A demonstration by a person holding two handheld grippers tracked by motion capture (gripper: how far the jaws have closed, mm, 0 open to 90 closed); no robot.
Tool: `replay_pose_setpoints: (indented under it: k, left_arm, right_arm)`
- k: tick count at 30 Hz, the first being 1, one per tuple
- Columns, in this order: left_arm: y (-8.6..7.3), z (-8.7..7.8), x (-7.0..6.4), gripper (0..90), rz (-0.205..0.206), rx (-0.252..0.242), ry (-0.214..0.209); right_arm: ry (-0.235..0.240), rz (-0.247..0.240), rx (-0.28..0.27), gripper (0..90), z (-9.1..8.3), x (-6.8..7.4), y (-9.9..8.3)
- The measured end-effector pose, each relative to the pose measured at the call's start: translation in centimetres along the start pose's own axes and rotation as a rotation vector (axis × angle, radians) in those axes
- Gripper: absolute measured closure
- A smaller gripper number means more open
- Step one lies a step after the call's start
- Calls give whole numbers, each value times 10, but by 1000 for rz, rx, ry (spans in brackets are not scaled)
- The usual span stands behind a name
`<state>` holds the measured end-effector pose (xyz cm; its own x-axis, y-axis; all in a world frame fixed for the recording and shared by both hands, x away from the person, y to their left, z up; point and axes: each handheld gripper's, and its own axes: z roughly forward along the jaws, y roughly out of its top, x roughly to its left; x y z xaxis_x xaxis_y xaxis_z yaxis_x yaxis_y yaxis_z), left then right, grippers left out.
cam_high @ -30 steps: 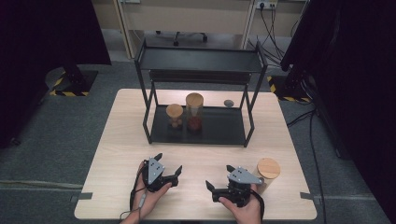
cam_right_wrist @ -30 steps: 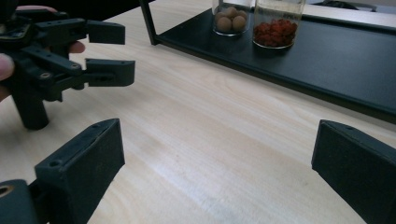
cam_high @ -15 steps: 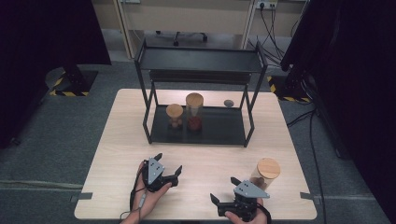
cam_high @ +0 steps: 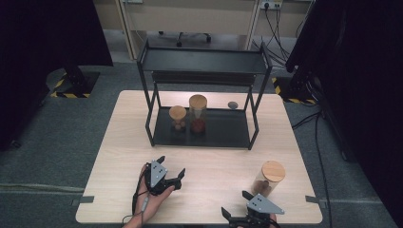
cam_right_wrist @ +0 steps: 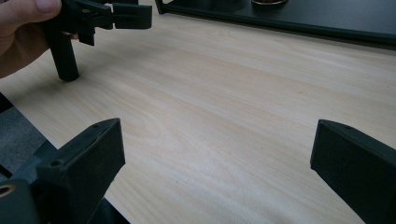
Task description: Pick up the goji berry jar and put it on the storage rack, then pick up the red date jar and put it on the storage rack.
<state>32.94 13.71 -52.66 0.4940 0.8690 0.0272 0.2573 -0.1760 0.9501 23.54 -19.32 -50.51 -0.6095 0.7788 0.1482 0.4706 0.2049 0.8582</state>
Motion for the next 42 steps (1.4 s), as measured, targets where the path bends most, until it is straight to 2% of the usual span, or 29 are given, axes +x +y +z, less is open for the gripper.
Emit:
replay_pose_setpoints:
  k: [13, 24, 32, 39, 42]
  left_arm:
    - [0, 0, 0, 101, -2, 1, 3]
    - [0, 0, 0, 100, -4, 1, 5]
    - [0, 0, 0, 100, -5, -1, 5]
    - [0, 0, 0, 101, -2, 2, 6]
    - [0, 0, 0, 101, -5, 2, 6]
  right_arm:
    - [-58, 52, -14, 35, -37, -7, -16]
    - [-158, 97, -44, 35, -65, -20, -27]
    - [-251, 101, -77, 34, -85, -31, -25]
    - [-280, 99, -90, 34, -88, -36, -21]
    - [-299, 80, -111, 32, -89, -39, -14]
